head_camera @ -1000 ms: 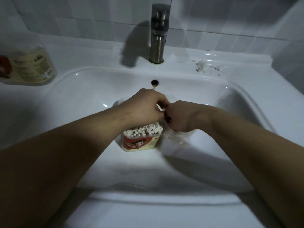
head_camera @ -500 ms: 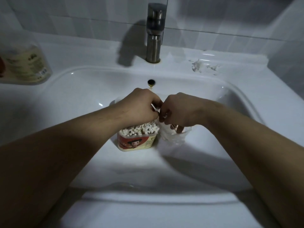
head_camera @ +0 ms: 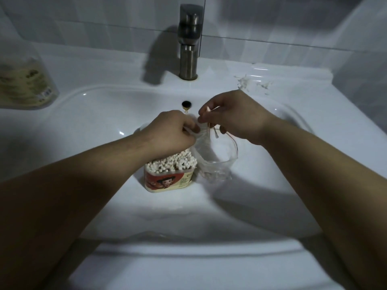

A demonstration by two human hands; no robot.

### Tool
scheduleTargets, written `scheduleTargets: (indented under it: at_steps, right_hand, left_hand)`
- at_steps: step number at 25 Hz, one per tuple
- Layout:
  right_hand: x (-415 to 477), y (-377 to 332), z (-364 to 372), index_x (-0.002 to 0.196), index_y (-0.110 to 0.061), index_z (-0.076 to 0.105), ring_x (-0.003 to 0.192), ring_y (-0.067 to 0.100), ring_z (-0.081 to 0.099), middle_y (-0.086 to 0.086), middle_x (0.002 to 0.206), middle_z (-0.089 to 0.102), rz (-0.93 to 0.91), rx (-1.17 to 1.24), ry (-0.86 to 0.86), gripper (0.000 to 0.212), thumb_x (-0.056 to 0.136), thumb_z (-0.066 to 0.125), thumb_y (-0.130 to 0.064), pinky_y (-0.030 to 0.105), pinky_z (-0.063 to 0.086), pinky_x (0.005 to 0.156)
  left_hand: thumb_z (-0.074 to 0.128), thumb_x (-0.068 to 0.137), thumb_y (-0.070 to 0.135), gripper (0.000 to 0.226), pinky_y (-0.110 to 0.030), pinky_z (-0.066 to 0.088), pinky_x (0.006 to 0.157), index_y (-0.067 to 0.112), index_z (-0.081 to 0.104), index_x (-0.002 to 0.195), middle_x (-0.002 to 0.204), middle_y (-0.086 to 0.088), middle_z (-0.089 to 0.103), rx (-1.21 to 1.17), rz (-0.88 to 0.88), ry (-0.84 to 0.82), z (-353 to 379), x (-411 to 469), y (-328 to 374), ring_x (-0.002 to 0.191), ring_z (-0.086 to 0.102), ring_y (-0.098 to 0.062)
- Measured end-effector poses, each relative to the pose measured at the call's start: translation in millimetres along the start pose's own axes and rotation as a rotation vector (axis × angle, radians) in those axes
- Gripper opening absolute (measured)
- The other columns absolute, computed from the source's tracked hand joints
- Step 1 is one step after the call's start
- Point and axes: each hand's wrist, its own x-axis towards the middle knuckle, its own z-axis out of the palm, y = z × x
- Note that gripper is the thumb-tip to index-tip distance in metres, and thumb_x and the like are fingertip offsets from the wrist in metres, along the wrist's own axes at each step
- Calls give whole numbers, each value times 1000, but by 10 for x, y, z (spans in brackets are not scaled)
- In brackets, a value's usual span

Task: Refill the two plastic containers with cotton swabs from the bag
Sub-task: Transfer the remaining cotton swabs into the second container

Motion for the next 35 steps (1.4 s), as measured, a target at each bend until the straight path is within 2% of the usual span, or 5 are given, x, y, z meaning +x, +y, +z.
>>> scheduleTargets:
  at_steps: [6, 12, 20, 28, 35]
  right_hand:
    - [3, -21, 13, 92, 1, 74, 68, 19, 72, 13, 77, 73, 50, 503, 61, 7, 87, 71, 6, 29, 62, 71]
    - [-6, -15, -18, 99, 4, 72, 67, 20, 69, 23, 87, 72, 59, 459, 48, 12, 87, 72, 4, 30, 62, 71]
    - [-9, -47, -33, 98, 4, 71, 71, 29, 66, 32, 90, 69, -12, 479, 69, 11, 88, 73, 0, 40, 61, 68]
    - [-34, -32, 46, 106, -17, 78, 54, -2, 58, -15, 66, 69, -194, 94, 99, 16, 98, 64, -19, 16, 45, 52]
    - [-70, -73, -56, 90, -13, 76, 53, 17, 69, -2, 75, 76, -22, -180, -4, 26, 99, 53, -21, 29, 56, 50]
  left_hand:
    - [58, 100, 12, 18, -38, 62, 88, 11, 76, 98, 92, -7, 77, -734, -125, -23, -46, -24, 127, 87, 75, -18]
    - [59, 102, 19, 20, -18, 51, 62, 24, 76, 93, 77, 12, 75, -515, -52, -39, -77, -46, 97, 76, 67, -1]
    - [48, 105, 22, 31, -26, 48, 72, 21, 76, 93, 84, 9, 77, -554, -35, -22, -147, -26, 157, 81, 66, -3]
    - [41, 107, 5, 30, -28, 51, 66, 6, 61, 85, 72, -4, 61, -777, -17, -130, -130, -33, 157, 64, 58, -13]
    - [32, 104, 1, 29, -25, 30, 50, 12, 58, 96, 57, 4, 42, -889, -194, -87, -116, -7, 162, 44, 34, -8]
